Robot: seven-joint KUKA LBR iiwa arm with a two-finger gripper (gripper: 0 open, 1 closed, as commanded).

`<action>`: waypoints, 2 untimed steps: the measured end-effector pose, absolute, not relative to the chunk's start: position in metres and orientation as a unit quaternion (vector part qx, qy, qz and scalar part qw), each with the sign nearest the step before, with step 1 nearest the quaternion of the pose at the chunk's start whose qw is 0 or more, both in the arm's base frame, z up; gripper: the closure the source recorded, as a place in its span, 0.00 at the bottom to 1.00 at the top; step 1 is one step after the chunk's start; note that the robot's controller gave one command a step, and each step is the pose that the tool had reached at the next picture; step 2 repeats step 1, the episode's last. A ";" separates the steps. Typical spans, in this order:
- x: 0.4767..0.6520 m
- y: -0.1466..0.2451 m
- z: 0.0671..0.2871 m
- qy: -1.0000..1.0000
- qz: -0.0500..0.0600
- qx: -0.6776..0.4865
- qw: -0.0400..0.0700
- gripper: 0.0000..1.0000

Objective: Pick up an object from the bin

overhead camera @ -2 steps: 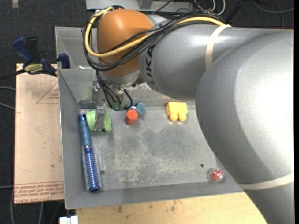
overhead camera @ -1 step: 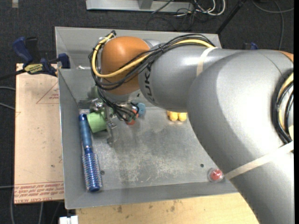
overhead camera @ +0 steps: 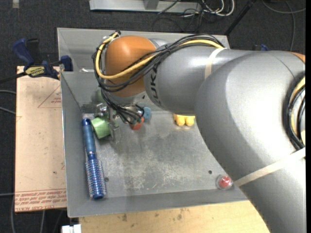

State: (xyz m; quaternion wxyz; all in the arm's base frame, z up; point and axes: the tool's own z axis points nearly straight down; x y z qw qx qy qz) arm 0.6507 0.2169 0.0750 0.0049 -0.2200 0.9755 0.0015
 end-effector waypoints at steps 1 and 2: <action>0.629 0.236 0.222 0.977 0.001 -0.215 0.006 1.00; 0.629 0.236 0.222 0.977 0.001 -0.215 0.006 1.00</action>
Offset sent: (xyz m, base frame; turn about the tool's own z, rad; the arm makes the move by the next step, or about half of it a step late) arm -0.0236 0.0175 0.1410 0.0115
